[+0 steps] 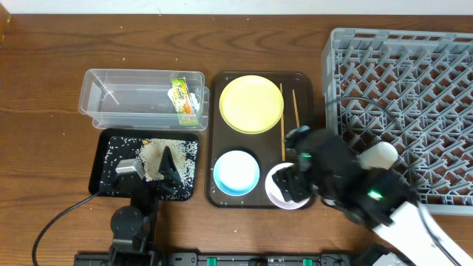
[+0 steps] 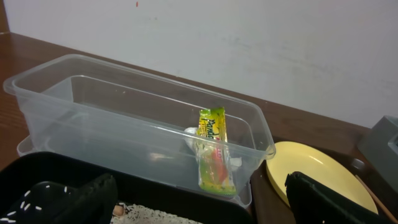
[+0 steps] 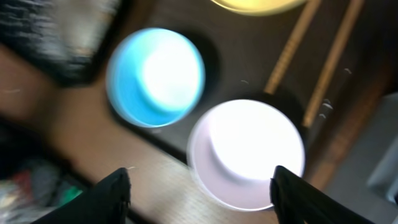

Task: Sort waste into correct bins and load items into the dishwasher rack
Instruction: 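Grasp the pink bowl rim and carry it to the dish rack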

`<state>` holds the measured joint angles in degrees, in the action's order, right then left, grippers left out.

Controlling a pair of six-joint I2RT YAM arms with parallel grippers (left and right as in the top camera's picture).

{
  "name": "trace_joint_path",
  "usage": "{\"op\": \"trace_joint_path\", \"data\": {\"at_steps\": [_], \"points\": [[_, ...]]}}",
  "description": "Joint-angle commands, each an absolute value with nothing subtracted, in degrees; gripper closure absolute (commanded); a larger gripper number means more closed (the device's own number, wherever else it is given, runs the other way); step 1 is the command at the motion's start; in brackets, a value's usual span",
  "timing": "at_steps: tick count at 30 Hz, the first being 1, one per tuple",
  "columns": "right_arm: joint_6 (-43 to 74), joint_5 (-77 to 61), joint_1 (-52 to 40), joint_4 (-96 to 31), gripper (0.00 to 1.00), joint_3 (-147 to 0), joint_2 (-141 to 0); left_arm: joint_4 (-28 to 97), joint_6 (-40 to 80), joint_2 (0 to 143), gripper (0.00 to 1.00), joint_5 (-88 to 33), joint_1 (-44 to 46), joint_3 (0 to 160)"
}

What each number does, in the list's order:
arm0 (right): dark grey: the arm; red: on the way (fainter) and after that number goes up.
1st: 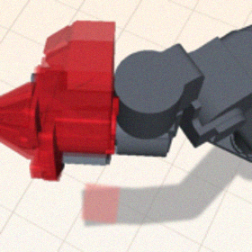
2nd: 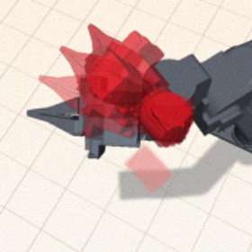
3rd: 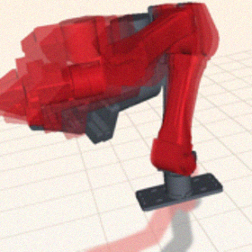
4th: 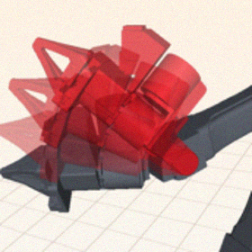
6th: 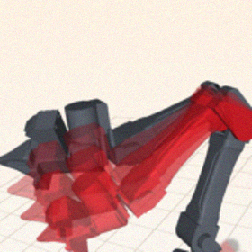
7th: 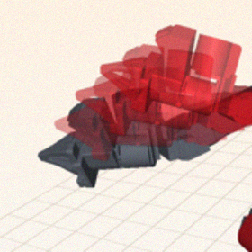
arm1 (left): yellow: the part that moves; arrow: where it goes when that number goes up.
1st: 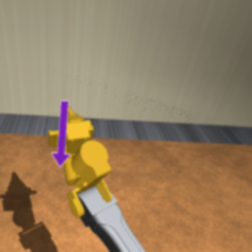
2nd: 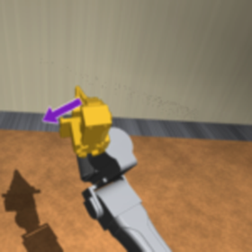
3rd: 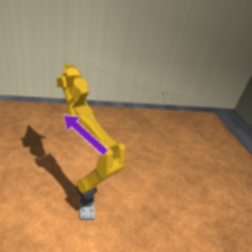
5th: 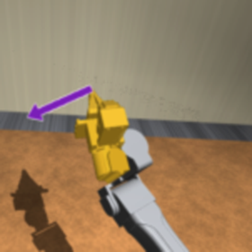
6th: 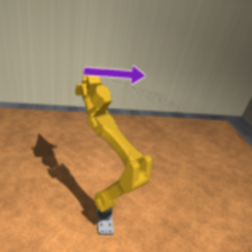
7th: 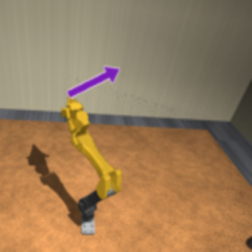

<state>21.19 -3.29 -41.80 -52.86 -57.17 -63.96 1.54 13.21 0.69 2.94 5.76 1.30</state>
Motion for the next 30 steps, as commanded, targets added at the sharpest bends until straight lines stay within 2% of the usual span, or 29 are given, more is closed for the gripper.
{"op": "trace_joint_path", "data": {"at_steps": [1, 5, 10, 14, 16, 20, 21, 30], "points": [[25.5, 13.5, -42.9, -52.3, 0.36, -57.7, -71.5, 3.8, 12.5, 0.3, 0.11, 3.6, 5.5, 0.2], [21.3, 13.4, -39.6, -49.3, 0.59, -57.7, -82.0, 3.8, 12.5, 0.3, 0.11, 3.6, 5.5, 0.2], [10.6, -1.1, -35.0, -48.0, 0.57, -57.7, -90.5, 3.8, 12.5, 0.3, 0.11, 3.6, 5.5, 0.2], [9.6, -1.8, -33.2, -48.8, 0.57, -57.7, -94.0, 3.8, 12.5, 0.3, 0.11, 3.6, 5.5, 0.2], [9.6, -1.8, -32.6, -48.9, 0.65, -57.7, -95.1, 3.8, 12.5, 0.3, 0.11, 3.6, 5.5, 0.2], [9.6, -1.2, -32.6, -49.1, 0.96, -57.7, -95.0, 3.8, 12.5, 0.3, 0.11, 3.6, 5.5, 0.2], [9.9, -0.1, -32.6, -49.3, 0.99, -57.8, -94.5, 3.8, 12.5, 0.3, 0.11, 3.6, 5.5, 0.2], [13.9, 8.6, -31.2, -52.2, 0.99, -59.4, -80.9, 3.8, 12.5, 0.3, 0.11, 3.6, 5.5, 0.2]]}}
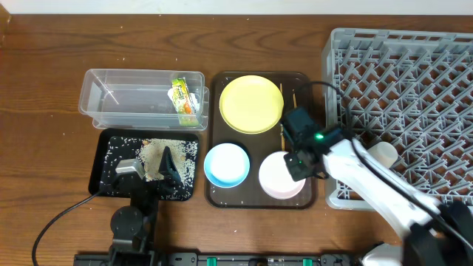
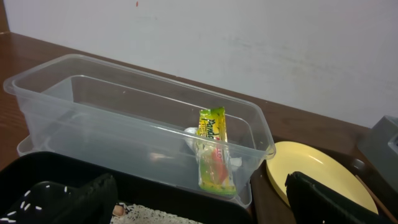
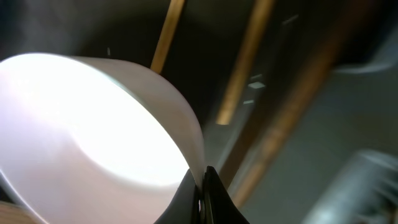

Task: Sort waste into correct bins and load items into the dishwasher rack
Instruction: 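Grasp the pink bowl rim and carry it to the dish rack, then release the pink bowl in the rack and return to the tray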

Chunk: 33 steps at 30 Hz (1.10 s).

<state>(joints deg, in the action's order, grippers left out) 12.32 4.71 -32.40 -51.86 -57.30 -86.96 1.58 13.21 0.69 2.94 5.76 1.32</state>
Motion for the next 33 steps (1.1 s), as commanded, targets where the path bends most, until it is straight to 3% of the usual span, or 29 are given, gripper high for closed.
{"op": "trace_joint_path", "data": {"at_steps": [1, 4, 9, 15, 23, 30, 33], "points": [[13.9, 8.6, -31.0, -52.6, 0.99, -59.7, -78.8, 3.8, 12.5, 0.3, 0.11, 3.6, 5.5, 0.2], [17.2, 16.0, -30.6, -52.8, 0.99, -61.1, -70.9, 3.8, 12.5, 0.3, 0.11, 3.6, 5.5, 0.2], [28.7, 39.3, -27.0, -52.5, 0.99, -61.8, -60.8, 3.8, 12.5, 0.3, 0.11, 3.6, 5.5, 0.2], [35.3, 66.2, -18.0, -51.7, 0.99, -61.8, -58.5, 3.8, 12.5, 0.3, 0.11, 3.6, 5.5, 0.2], [33.6, 69.0, -2.7, -45.0, 0.99, -61.8, -67.7, 3.8, 12.5, 0.3, 0.11, 3.6, 5.5, 0.2], [11.9, 69.0, 7.5, -28.9, 0.99, -61.8, -80.1, 3.8, 12.5, 0.3, 0.11, 3.6, 5.5, 0.2], [7.7, 69.0, 8.8, -26.5, 0.99, -61.8, -84.3, 3.8, 12.5, 0.3, 0.11, 3.6, 5.5, 0.2]]}}
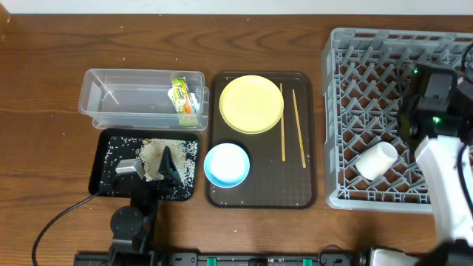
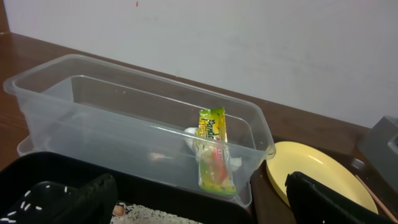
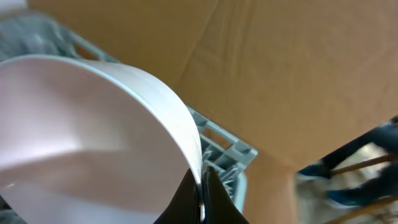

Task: Sort waste into correct bins and load items into the dishwasher rack
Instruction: 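Release the pink bowl in the rack and return to the tray, then grasp the blue bowl with the right gripper and lift it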

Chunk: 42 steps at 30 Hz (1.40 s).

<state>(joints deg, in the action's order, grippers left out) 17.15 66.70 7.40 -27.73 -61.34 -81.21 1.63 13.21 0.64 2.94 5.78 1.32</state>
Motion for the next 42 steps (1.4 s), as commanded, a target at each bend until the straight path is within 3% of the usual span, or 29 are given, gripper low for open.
{"op": "trace_joint_path", "data": {"at_steps": [1, 12, 16, 19, 21, 24, 30, 37, 42], "points": [[7.4, 69.0, 9.0, -26.3, 0.99, -61.8, -85.4, 3.8, 12.5, 0.3, 0.11, 3.6, 5.5, 0.2], [3.4, 69.2, 2.4, -25.5, 0.97, -61.8, -94.9, 3.8, 12.5, 0.3, 0.11, 3.6, 5.5, 0.2], [2.9, 69.2, -2.8, -25.6, 0.71, -61.8, -95.0, 3.8, 12.5, 0.3, 0.11, 3.6, 5.5, 0.2], [2.9, 67.5, -5.7, -26.2, 0.33, -61.8, -94.5, 3.8, 12.5, 0.3, 0.11, 3.6, 5.5, 0.2], [2.2, 63.1, -8.1, -26.8, 0.24, -61.9, -93.2, 3.8, 12.5, 0.3, 0.11, 3.6, 5.5, 0.2], [2.0, 55.8, -12.0, -28.7, 0.23, -62.9, -90.5, 3.8, 12.5, 0.3, 0.11, 3.6, 5.5, 0.2], [2.9, 34.6, -20.2, -37.0, 0.32, -68.5, -83.4, 3.8, 12.5, 0.3, 0.11, 3.6, 5.5, 0.2], [8.1, 1.0, -34.1, -41.8, 0.33, -71.8, -81.9, 3.8, 12.5, 0.3, 0.11, 3.6, 5.5, 0.2], [17.3, -4.6, -43.6, -41.7, 0.34, -69.8, -86.9, 3.8, 12.5, 0.3, 0.11, 3.6, 5.5, 0.2]]}}
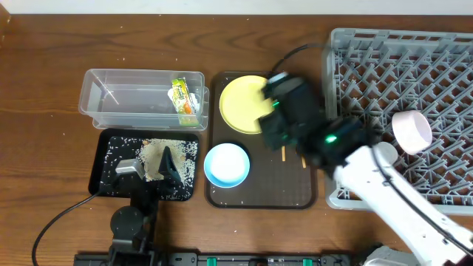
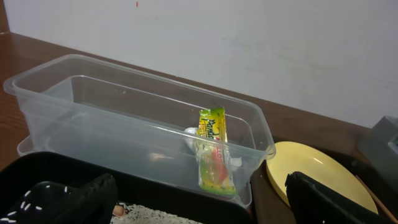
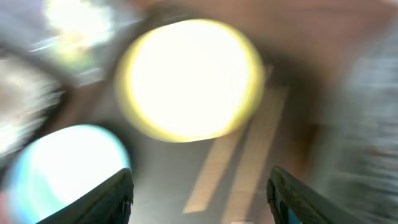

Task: Sort waste into correct bins and load items into the dishwasher rack
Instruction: 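Grasp the blue bowl with the right gripper and lift it, then carry the blue bowl into the dish rack and release it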

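Note:
My right gripper [image 3: 202,205] is open with nothing between its fingers, hovering over the brown tray [image 1: 307,193]. The right wrist view is blurred and shows the yellow plate [image 3: 189,78], the blue bowl [image 3: 62,165] and two wooden chopsticks [image 3: 230,168] below it. Overhead, the arm covers part of the yellow plate [image 1: 240,103] and most of the chopsticks [image 1: 283,154]. The pink bowl [image 1: 412,129] lies on its side in the grey dishwasher rack [image 1: 443,44]. My left gripper [image 2: 199,199] rests open over the black tray [image 1: 111,166].
A clear bin [image 1: 133,100] holding a green-yellow wrapper [image 1: 182,100] stands at the back left. The black tray holds scattered rice. A white cup [image 1: 383,154] lies in the rack beside the right arm. The blue bowl [image 1: 227,164] sits at the tray's front left.
The right gripper held the pink bowl over the rack's right side. Now the bowl lies in the rack and the gripper is open over the brown tray. The left arm has not moved.
The right gripper was open above the pink bowl in the brown tray. Then it was shut on the bowl's rim there, then it held the bowl over the rack. By now the bowl rests in the rack and the open gripper is back over the tray.

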`<state>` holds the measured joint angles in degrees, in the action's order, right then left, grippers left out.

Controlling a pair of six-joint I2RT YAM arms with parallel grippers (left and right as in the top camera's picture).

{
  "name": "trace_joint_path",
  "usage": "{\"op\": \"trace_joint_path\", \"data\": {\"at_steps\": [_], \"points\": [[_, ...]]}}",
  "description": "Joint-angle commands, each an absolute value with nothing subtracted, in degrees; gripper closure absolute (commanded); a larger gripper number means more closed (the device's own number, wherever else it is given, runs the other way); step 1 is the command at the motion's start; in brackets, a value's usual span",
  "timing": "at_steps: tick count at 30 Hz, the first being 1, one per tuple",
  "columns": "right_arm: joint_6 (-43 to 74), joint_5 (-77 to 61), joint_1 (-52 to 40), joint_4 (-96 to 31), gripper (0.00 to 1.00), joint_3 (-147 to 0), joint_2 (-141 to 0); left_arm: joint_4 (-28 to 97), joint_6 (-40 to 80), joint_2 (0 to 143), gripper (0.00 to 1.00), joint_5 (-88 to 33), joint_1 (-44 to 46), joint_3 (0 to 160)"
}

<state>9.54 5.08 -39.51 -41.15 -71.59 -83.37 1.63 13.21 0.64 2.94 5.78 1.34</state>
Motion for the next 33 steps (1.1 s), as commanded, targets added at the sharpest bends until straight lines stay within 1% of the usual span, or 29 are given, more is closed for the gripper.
{"op": "trace_joint_path", "data": {"at_steps": [1, 2, 4, 7, 8, 9, 10, 11, 12, 13, 18, 22, 27, 30, 33], "points": [[19.9, -4.3, -45.2, -41.8, 0.36, -69.5, -88.7, 3.8, 12.5, 0.3, 0.11, 3.6, 5.5, 0.2], [21.9, -3.7, -46.4, -42.1, 0.36, -69.5, -90.5, 3.8, 12.5, 0.3, 0.11, 3.6, 5.5, 0.2], [28.1, -0.6, -48.4, -42.9, 0.40, -69.5, -94.8, 3.8, 12.5, 0.3, 0.11, 3.6, 5.5, 0.2], [33.9, 2.1, -48.9, -43.2, 0.43, -69.5, -100.1, 3.8, 12.5, 0.3, 0.11, 3.6, 5.5, 0.2], [34.3, 2.1, -48.6, -43.0, 0.45, -69.5, -101.4, 3.8, 12.5, 0.3, 0.11, 3.6, 5.5, 0.2], [34.7, 1.4, -48.2, -42.9, 0.50, -69.5, -103.0, 3.8, 12.5, 0.3, 0.11, 3.6, 5.5, 0.2], [34.8, 0.7, -47.9, -42.9, 0.68, -69.5, -104.0, 3.8, 12.5, 0.3, 0.11, 3.6, 5.5, 0.2], [34.7, -0.7, -47.5, -43.0, 0.89, -69.5, -105.1, 3.8, 12.5, 0.3, 0.11, 3.6, 5.5, 0.2], [34.7, -1.7, -47.4, -43.4, 0.96, -69.5, -105.9, 3.8, 12.5, 0.3, 0.11, 3.6, 5.5, 0.2], [34.7, -2.0, -47.3, -44.1, 0.99, -69.5, -106.4, 3.8, 12.5, 0.3, 0.11, 3.6, 5.5, 0.2], [34.7, 4.0, -46.5, -47.3, 0.99, -69.6, -104.0, 3.8, 12.5, 0.3, 0.11, 3.6, 5.5, 0.2], [34.7, 14.0, -43.7, -48.8, 0.99, -69.6, -96.4, 3.8, 12.5, 0.3, 0.11, 3.6, 5.5, 0.2], [34.4, 37.2, -37.2, -50.0, 0.99, -69.6, -83.2, 3.8, 12.5, 0.3, 0.11, 3.6, 5.5, 0.2], [31.2, 51.8, -31.8, -48.1, 0.99, -69.6, -76.8, 3.8, 12.5, 0.3, 0.11, 3.6, 5.5, 0.2], [26.0, 62.0, -26.2, -44.3, 0.99, -69.6, -73.4, 3.8, 12.5, 0.3, 0.11, 3.6, 5.5, 0.2]]}}
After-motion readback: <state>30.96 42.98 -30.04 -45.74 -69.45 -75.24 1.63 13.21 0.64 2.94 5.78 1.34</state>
